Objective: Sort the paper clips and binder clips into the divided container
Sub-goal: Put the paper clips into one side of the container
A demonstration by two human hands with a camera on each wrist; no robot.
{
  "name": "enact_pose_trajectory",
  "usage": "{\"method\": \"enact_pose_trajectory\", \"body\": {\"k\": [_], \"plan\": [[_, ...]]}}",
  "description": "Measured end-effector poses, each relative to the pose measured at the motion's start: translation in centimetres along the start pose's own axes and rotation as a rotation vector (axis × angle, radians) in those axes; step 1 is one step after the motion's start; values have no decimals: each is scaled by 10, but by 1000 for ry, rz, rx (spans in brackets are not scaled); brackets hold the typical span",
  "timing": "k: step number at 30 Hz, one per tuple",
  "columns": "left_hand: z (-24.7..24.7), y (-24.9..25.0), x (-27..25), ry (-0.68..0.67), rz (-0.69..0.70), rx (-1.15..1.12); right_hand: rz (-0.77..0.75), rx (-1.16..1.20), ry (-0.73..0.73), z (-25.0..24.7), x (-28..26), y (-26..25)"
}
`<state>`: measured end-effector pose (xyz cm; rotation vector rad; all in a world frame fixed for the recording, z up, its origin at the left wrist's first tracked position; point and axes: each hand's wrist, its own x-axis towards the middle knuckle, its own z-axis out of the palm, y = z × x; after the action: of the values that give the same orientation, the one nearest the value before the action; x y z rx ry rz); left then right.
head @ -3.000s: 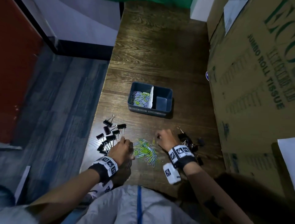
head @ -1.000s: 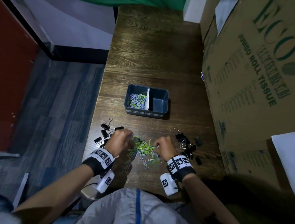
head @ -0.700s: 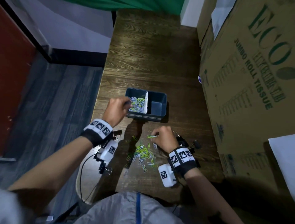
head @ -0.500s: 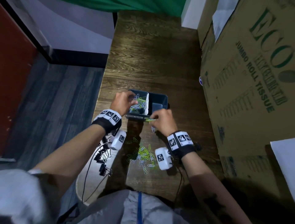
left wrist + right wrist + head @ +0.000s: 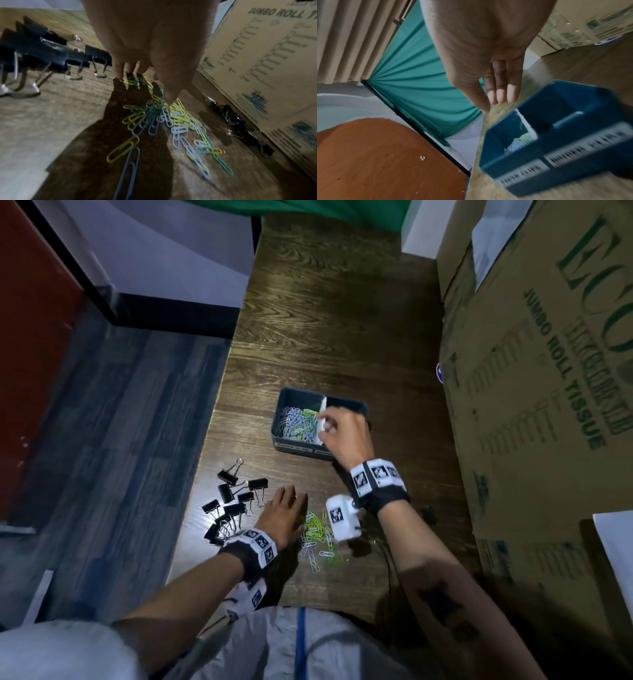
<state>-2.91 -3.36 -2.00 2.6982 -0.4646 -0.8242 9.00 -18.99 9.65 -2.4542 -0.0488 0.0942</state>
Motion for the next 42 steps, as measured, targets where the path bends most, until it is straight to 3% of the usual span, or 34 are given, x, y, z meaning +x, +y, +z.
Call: {"method": "enact_pose_trajectory", "body": {"k": [2, 7, 11, 14, 17, 19, 23, 25, 29, 34, 37, 42], "plan": [[8, 1, -4, -68, 14, 53, 42, -4, -83, 18, -29, 26], [30, 2, -22, -154, 148, 99, 262, -248, -534, 62, -108, 78], [41, -8, -38, -156, 278, 96, 153, -340, -617, 81, -141, 90], [42, -18, -49, -21, 348, 53, 17, -423, -708, 95, -157, 90], [35, -36, -61, 131, 346, -30, -102, -352, -661, 101, -168, 95], [28, -48, -68, 199, 298, -75, -49, -203, -537, 99, -175, 105], [20, -58, -82, 67, 125, -77, 156, -138, -234, 84, -186, 125], [22, -59, -82, -19, 69, -56, 212, -180, -276, 77, -190, 127], [26, -47, -75, -132, 29, -8, 252, -274, -507, 77, -191, 123], [26, -31, -55, -90, 3, -82, 231, -197, -510, 103, -183, 106], [26, -20, -51, -39, 20, -141, 183, -146, -437, 119, -178, 97], [28, -20, -52, 28, -3, -229, 255, -74, -389, 109, -172, 98]]}}
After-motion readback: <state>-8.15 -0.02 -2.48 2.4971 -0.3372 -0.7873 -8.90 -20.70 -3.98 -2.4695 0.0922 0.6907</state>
